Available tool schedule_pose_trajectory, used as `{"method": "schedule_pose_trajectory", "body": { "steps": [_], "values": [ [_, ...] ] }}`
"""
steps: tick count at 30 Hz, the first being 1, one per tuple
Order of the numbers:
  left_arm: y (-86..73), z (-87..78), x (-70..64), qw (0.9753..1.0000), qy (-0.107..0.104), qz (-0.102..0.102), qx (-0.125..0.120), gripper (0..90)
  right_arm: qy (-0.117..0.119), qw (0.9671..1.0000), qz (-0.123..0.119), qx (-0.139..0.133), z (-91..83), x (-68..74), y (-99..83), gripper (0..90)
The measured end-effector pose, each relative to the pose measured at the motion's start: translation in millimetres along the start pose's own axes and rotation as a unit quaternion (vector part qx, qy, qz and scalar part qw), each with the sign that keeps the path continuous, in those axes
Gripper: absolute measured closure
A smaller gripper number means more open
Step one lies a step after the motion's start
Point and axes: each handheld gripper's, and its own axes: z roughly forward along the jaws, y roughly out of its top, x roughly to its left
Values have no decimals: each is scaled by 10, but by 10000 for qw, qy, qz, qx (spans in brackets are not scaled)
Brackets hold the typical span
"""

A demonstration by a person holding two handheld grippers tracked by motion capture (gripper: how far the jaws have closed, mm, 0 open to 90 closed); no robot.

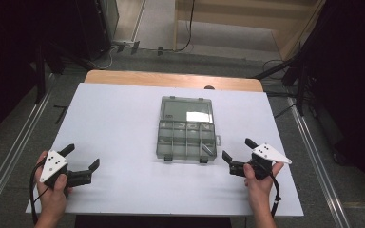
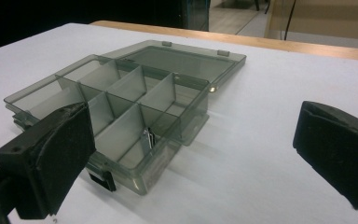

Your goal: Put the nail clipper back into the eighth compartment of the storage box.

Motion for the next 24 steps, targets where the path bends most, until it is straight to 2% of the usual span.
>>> {"method": "schedule_pose_trajectory", "body": {
  "steps": [7,24],
  "values": [
    [0,1,-1,10000,6,-1,0,0,-132,9999,-52,47,-135,-124,-90,0],
    [0,-2,-3,10000,16,9,0,0,-406,9991,91,47,-425,-399,-235,0]
  ]
}}
